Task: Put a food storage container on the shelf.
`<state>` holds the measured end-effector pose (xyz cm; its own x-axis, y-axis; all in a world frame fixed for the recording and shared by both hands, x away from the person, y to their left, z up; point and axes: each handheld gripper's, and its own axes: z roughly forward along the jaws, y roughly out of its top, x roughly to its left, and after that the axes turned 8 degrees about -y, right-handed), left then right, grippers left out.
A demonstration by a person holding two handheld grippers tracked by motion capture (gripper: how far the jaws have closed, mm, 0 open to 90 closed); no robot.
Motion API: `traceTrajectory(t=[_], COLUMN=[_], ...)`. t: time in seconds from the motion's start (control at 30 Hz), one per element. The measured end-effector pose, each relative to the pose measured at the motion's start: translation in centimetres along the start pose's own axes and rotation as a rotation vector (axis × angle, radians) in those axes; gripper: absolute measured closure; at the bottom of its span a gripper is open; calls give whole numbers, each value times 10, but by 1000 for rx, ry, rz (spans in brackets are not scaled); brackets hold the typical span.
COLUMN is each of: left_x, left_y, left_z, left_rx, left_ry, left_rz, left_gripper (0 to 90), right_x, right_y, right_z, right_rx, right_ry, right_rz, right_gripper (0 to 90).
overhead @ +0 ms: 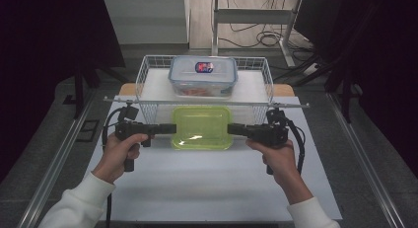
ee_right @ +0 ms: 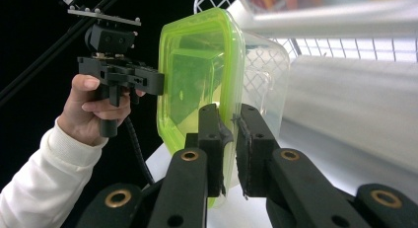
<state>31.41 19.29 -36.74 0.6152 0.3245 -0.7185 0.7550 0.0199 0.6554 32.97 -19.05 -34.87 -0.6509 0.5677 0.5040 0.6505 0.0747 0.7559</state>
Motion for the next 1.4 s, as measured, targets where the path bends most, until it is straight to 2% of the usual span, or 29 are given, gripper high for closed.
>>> traceTrajectory(t=[0.37,0.6,0.67,0.77,0.8,0.83,1.0,1.07,1.23,1.3,1.37,1.4], left_x=[-12,-15,-22,-25,-25,-25,-24,-23,-15,-14,-10,-10], left_y=[33,51,63,76,76,85,102,104,124,128,142,142], left_z=[-4,-7,-9,-12,-12,-14,-14,-15,-16,-16,-14,-14], left_rx=[-3,-10,-7,-2,-2,2,-3,-3,-5,-3,-3,-3], left_ry=[8,-3,10,10,10,6,11,14,25,22,25,25], left_rz=[37,35,56,66,66,76,74,76,56,58,58,58], left_gripper=[814,813,814,813,814,813,813,814,813,813,813,813], right_x=[6,9,10,12,12,13,12,9,3,0,-3,-3], right_y=[32,50,58,69,69,77,93,99,113,121,127,127], right_z=[-6,-9,-10,-11,-11,-11,-9,-7,1,4,6,6], right_rx=[-25,-46,-49,-57,-57,-64,-70,-68,-58,-55,-56,-56], right_ry=[-7,4,6,8,8,8,7,10,12,11,10,10], right_rz=[-30,-45,-46,-52,-52,-58,-60,-52,-26,-18,-13,-13], right_gripper=[816,816,816,816,816,817,818,818,819,818,819,819])
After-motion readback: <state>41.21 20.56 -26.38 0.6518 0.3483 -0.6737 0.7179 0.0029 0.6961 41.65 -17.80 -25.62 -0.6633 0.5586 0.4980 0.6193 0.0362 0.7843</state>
